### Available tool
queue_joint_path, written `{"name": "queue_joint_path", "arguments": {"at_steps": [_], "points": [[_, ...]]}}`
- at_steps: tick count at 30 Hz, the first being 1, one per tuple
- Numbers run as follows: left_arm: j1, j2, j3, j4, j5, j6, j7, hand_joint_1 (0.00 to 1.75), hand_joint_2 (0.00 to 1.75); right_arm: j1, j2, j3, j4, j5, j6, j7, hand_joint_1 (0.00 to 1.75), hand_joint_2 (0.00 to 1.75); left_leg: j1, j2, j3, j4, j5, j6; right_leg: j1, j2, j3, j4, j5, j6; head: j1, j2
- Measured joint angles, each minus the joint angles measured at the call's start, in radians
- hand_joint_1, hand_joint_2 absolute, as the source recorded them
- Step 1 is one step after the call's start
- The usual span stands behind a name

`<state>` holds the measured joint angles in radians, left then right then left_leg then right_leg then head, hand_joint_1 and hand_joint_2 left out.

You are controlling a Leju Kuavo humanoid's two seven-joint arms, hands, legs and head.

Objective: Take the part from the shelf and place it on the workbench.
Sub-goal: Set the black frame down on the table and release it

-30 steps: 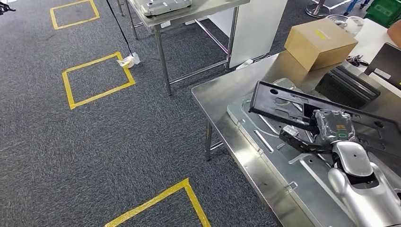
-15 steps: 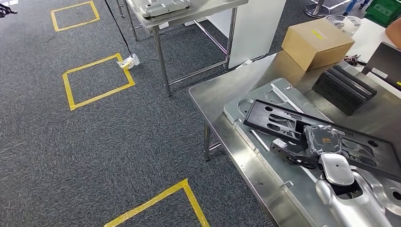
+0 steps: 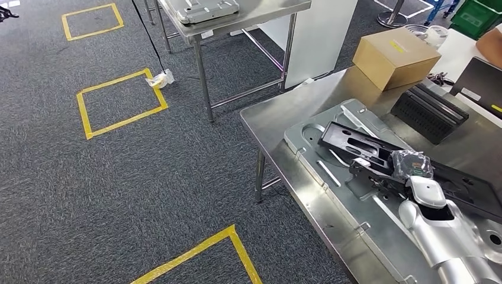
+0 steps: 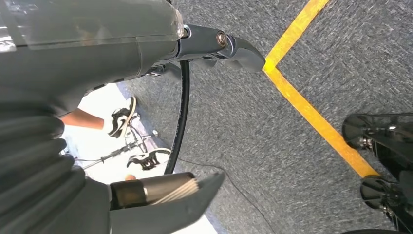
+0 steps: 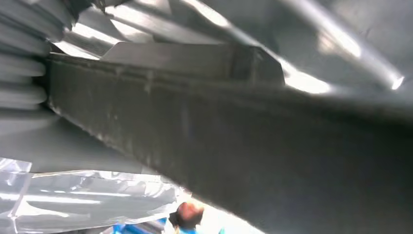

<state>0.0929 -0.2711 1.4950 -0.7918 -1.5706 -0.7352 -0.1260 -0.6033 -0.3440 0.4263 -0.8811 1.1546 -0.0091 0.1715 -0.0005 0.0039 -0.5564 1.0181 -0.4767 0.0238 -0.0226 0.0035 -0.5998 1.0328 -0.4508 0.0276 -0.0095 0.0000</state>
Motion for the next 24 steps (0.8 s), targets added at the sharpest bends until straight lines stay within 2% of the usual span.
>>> {"name": "queue_joint_path", "arguments": {"at_steps": [4,9,18,24], "points": [[-0.004,0.009,0.0,0.017,-0.001,0.04,-0.029,0.0,0.0,-0.013,0.001,-0.046,-0.012,-0.082,-0.058,-0.037,0.0,0.0,-0.001,0.0,-0.004,0.001,0.005,0.005,-0.001,0.0,-0.002,-0.003,0.008,0.004,0.0,0.0],[-0.002,0.021,0.0,0.037,-0.001,0.05,-0.045,0.0,0.0,0.018,-0.007,-0.119,-0.136,-0.153,-0.16,-0.108,0.0,0.0,-0.003,0.0,-0.008,0.003,0.008,0.007,-0.002,0.0,-0.007,-0.003,0.012,0.006,0.0,0.0],[-0.001,0.027,0.0,0.043,-0.001,0.047,-0.054,0.0,0.0,0.093,-0.016,-0.19,-0.302,-0.18,-0.219,-0.173,0.0,0.0,-0.003,0.0,-0.012,0.003,0.008,0.006,-0.002,0.0,-0.011,-0.003,0.012,0.006,0.0,0.0],[0.0,0.031,0.0,0.044,-0.001,0.047,-0.054,0.0,0.0,0.125,-0.024,-0.215,-0.349,-0.183,-0.224,-0.179,0.0,0.0,-0.003,0.0,-0.012,0.003,0.008,0.006,-0.002,0.0,-0.011,-0.003,0.012,0.006,0.0,0.0]]}}
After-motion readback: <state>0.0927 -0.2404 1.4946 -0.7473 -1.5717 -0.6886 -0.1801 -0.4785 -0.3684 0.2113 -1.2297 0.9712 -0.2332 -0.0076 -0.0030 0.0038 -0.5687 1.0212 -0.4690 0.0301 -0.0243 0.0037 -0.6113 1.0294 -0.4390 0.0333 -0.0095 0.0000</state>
